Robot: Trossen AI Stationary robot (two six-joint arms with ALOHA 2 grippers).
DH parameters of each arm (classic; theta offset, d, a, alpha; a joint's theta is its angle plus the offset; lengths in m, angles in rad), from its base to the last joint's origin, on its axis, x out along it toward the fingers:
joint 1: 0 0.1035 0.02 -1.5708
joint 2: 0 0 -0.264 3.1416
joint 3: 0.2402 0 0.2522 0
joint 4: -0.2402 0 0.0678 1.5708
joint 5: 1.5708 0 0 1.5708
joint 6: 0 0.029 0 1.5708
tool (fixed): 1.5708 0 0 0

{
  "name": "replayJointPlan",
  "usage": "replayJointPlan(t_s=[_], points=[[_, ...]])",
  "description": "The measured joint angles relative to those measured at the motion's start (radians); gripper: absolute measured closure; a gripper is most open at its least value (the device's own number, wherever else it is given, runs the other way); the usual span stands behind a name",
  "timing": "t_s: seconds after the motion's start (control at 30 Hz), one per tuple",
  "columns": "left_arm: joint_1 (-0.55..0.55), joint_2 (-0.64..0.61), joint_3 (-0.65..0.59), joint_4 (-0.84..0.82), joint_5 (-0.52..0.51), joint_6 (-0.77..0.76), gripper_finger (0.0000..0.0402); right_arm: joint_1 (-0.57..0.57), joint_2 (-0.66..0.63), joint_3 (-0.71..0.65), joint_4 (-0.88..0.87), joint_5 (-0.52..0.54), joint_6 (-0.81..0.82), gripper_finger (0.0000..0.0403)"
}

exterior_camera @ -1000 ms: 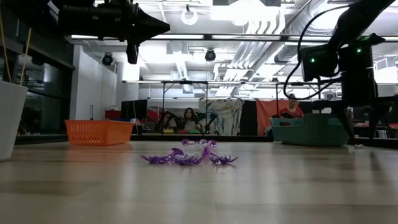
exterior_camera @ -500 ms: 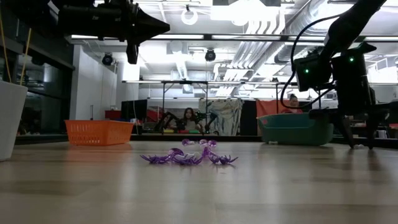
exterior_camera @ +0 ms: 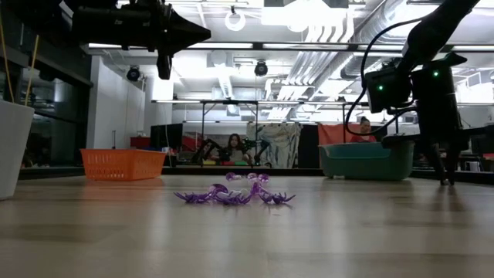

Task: Sort Halloween decoration
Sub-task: Put the white bone toy into the orange bin

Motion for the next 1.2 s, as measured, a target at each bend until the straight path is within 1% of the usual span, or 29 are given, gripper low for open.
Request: replayJointPlan(t_s=[0.1,0.27,0.33,0.47,0.53,0.6,0.7,0.77,0.87,0.93,1.03,1.1,1.2], points=[[0.0,0.0,0.0,0.0,0.0,0.0,0.0401,0.031,0.001,0.0,-0.007,0.006,-0.009,0.0392],[0.0,0.0,0.0,0.0,0.0,-0.001,0.0402,0.111,-0.007,0.003,-0.016,0.0,-0.009,0.04],[0.0,0.0,0.0,0.0,0.0,-0.001,0.0401,0.14,-0.02,0.01,-0.018,-0.02,0.003,0.04],[0.0,0.0,0.0,0.005,0.0,-0.003,0.0402,0.198,-0.05,0.024,-0.027,-0.012,0.0,0.0399],[0.0,0.0,0.0,0.01,0.0,-0.021,0.0401,0.236,-0.07,0.042,-0.028,0.015,-0.001,0.0399],[0.0,0.0,0.0,0.013,0.0,-0.026,0.0401,0.272,-0.093,0.068,-0.025,0.066,-0.002,0.0399],[0.0,0.0,0.0,0.016,-0.001,-0.026,0.0402,0.284,-0.122,0.111,0.0,0.14,-0.044,0.04],[0.0,0.0,0.0,0.016,-0.007,-0.026,0.0401,0.258,-0.126,0.14,0.052,0.17,-0.122,0.0401],[0.0,0.0,0.0,0.016,-0.021,-0.026,0.0401,0.179,-0.12,0.17,0.188,0.16,-0.308,0.0401],[0.0,0.0,0.0,0.018,-0.025,-0.026,0.0401,0.111,-0.107,0.188,0.301,0.128,-0.45,0.0402],[0.0,0.0,0.0,0.032,-0.027,-0.047,0.0402,0.002,-0.069,0.231,0.413,0.07,-0.623,0.0402],[0.0,0.0,0.0,0.038,-0.027,-0.061,0.0402,-0.067,-0.031,0.272,0.434,0.022,-0.726,0.0402],[0.0,0.0,0.0,0.04,-0.027,-0.084,0.0402,-0.14,0.055,0.354,0.434,-0.039,-0.85,0.0402]])
